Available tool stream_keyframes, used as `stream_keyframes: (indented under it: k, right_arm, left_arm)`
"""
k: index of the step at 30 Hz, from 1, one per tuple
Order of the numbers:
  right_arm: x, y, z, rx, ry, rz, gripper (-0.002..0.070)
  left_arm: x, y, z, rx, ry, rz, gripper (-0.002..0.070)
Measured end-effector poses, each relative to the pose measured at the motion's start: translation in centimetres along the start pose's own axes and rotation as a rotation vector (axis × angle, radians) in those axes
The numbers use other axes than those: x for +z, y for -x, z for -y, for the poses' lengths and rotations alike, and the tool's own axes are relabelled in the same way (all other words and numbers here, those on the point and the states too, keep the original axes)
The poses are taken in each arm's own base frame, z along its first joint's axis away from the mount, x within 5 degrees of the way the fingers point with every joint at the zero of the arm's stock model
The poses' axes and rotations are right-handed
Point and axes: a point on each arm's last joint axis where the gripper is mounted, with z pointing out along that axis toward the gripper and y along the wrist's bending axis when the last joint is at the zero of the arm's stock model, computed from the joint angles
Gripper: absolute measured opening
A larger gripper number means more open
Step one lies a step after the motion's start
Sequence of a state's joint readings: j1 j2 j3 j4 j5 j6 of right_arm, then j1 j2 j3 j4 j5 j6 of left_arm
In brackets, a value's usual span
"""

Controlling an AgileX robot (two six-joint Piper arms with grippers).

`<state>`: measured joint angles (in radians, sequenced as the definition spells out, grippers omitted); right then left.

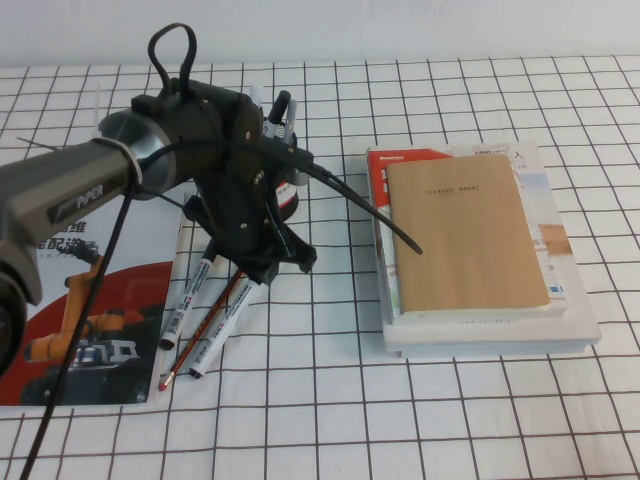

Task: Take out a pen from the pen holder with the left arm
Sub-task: 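Take a marker out of the pen holder and lay it on the table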

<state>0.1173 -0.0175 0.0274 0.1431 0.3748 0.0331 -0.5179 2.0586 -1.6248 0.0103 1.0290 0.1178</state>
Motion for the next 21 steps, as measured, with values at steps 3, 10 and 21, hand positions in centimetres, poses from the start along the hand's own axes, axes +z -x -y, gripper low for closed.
stream_keyframes:
  k: [3, 10, 21]
  right_arm:
    - [0.00, 0.00, 0.00, 0.000, 0.000, 0.000, -0.0015]
    - [0.00, 0.00, 0.00, 0.000, 0.000, 0.000, -0.0015]
    - [0.00, 0.00, 0.00, 0.000, 0.000, 0.000, -0.0015]
  left_arm:
    - [-0.01, -0.03, 0.01, 0.004, -0.001, -0.003, 0.0119]
    - [-0.01, -0.05, -0.01, 0.021, 0.001, -0.006, 0.0130]
    - [-0.01, -0.03, -0.01, 0.023, 0.001, -0.003, 0.0297]
